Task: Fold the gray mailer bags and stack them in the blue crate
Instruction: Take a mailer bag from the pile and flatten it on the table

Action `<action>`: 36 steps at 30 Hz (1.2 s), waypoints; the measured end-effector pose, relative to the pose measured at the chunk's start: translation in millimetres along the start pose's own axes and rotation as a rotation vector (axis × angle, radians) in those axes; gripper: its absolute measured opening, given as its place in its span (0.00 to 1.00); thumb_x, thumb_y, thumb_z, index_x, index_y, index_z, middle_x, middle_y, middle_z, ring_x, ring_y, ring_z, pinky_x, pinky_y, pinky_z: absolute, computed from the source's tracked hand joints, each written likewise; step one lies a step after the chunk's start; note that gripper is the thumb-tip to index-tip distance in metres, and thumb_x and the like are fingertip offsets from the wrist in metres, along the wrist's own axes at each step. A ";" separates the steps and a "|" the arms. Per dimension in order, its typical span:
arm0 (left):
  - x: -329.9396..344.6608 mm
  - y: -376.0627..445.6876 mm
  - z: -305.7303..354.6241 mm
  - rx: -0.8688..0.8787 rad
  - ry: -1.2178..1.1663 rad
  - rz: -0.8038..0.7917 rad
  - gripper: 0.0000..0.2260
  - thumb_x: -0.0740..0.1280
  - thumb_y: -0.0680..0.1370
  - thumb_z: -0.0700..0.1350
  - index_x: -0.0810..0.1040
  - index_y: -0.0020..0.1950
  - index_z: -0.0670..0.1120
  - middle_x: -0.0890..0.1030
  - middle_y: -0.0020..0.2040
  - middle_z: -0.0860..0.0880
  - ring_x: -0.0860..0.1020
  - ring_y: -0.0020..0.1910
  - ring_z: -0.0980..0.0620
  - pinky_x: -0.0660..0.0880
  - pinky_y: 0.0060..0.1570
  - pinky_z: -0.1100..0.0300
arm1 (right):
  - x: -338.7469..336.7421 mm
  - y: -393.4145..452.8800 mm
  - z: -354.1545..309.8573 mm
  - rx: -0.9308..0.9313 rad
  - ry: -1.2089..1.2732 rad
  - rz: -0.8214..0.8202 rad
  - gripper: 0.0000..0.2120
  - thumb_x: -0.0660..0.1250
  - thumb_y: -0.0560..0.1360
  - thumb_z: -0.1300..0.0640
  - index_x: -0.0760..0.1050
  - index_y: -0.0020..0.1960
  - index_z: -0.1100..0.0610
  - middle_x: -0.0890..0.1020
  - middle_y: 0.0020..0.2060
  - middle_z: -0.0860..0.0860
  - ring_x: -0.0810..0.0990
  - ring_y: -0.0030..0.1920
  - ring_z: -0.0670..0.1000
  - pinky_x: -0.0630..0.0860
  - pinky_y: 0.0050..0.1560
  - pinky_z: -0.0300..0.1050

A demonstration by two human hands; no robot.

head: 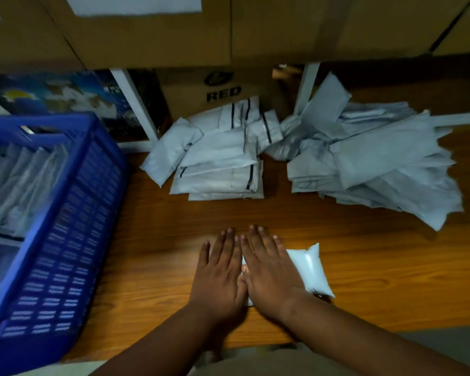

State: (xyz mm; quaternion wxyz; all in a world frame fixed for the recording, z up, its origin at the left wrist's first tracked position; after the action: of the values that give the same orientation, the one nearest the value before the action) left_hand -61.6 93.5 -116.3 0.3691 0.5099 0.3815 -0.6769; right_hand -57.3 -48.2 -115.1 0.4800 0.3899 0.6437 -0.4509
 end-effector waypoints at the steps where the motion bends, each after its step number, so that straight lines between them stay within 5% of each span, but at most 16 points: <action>1: 0.2 0.2 -0.7 -0.017 0.003 -0.010 0.34 0.53 0.83 0.55 0.53 0.87 0.44 0.50 0.87 0.42 0.48 0.86 0.44 0.56 0.79 0.33 | -1.4 -0.5 0.8 0.007 0.007 0.004 0.33 0.48 0.85 0.44 0.54 0.87 0.58 0.50 0.86 0.60 0.45 0.86 0.60 0.46 0.83 0.63; 5: -10.2 2.3 10.9 -0.028 0.047 0.007 0.34 0.54 0.83 0.57 0.58 0.86 0.43 0.51 0.87 0.41 0.47 0.86 0.42 0.51 0.80 0.34 | -15.2 -9.4 7.0 -0.028 0.014 0.054 0.33 0.47 0.86 0.44 0.57 0.86 0.59 0.55 0.86 0.59 0.50 0.86 0.59 0.42 0.81 0.62; 10: -19.7 11.9 50.1 0.086 0.046 0.029 0.35 0.51 0.84 0.58 0.44 0.87 0.46 0.42 0.87 0.43 0.37 0.86 0.46 0.45 0.84 0.42 | -28.2 -31.0 30.5 -0.044 -0.020 0.101 0.38 0.40 0.81 0.42 0.52 0.86 0.60 0.50 0.86 0.59 0.47 0.86 0.60 0.42 0.83 0.63; 13: -7.6 14.6 60.3 0.094 0.030 -0.005 0.34 0.50 0.85 0.58 0.45 0.87 0.46 0.42 0.87 0.44 0.38 0.86 0.46 0.47 0.84 0.43 | -18.8 -38.9 44.1 -0.025 -0.069 0.132 0.33 0.43 0.84 0.46 0.57 0.85 0.61 0.57 0.85 0.60 0.51 0.86 0.60 0.41 0.84 0.63; 36: 5.3 21.0 62.6 0.089 0.047 -0.041 0.34 0.51 0.85 0.56 0.43 0.87 0.45 0.45 0.87 0.42 0.39 0.86 0.44 0.49 0.82 0.38 | -1.0 -34.2 53.3 -0.015 -0.046 0.066 0.32 0.49 0.88 0.45 0.49 0.86 0.61 0.48 0.86 0.61 0.43 0.86 0.59 0.45 0.84 0.63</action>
State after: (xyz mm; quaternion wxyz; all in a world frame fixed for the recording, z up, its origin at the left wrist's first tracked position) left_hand -69.6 27.9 -112.5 0.3229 0.5339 0.3699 -0.6884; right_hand -74.8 -109.1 -114.1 0.5122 0.3970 0.6225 -0.4388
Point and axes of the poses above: each hand's wrist, its own y-axis towards the middle knuckle, its own x-axis out of the palm, z = x × y, the point moved 4 cm from there along y, towards the middle knuckle
